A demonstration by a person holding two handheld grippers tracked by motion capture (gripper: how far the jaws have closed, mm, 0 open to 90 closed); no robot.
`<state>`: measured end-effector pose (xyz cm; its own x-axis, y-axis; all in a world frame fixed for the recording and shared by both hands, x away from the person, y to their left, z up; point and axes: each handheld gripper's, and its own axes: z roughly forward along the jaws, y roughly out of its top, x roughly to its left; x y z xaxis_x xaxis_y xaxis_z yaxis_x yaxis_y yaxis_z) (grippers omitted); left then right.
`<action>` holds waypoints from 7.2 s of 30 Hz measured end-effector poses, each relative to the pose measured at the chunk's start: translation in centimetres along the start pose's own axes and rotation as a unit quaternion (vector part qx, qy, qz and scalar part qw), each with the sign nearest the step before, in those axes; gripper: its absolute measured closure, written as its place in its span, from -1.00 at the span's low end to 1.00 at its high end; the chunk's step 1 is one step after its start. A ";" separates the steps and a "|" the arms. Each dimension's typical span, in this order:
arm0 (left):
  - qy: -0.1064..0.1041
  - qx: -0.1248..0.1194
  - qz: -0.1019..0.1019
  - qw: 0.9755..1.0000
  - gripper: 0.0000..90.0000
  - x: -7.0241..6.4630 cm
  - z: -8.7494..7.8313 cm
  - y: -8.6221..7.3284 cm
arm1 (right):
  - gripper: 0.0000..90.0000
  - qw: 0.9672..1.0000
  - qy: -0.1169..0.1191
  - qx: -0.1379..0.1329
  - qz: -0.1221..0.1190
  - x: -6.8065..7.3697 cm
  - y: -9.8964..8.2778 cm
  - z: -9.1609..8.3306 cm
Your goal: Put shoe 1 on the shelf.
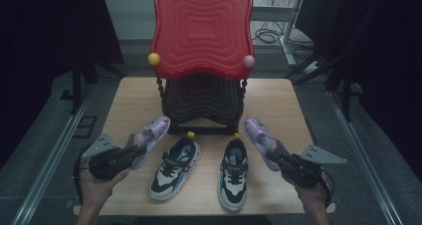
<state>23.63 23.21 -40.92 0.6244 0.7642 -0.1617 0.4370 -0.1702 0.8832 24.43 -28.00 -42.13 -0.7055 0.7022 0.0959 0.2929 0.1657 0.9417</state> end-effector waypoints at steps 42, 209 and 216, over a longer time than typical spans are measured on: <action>-0.017 -0.030 0.016 0.999 0.90 -0.4 6.1 4.3 | 0.91 0.999 0.041 -0.031 -0.012 1.7 3.3 8.9; 0.004 -0.064 0.025 0.998 0.17 2.8 16.5 6.6 | 0.41 0.998 -0.041 0.007 -0.044 0.0 7.8 20.1; -0.015 -0.049 0.010 0.999 0.13 2.7 14.9 5.7 | 0.32 0.999 -0.017 0.018 -0.039 0.3 7.3 18.9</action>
<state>37.43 15.03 -42.88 0.6523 0.7419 -0.1556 0.3596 -0.1222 0.9251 38.55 -13.45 -41.33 -0.7051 0.7091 0.0104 0.2613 0.2461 0.9334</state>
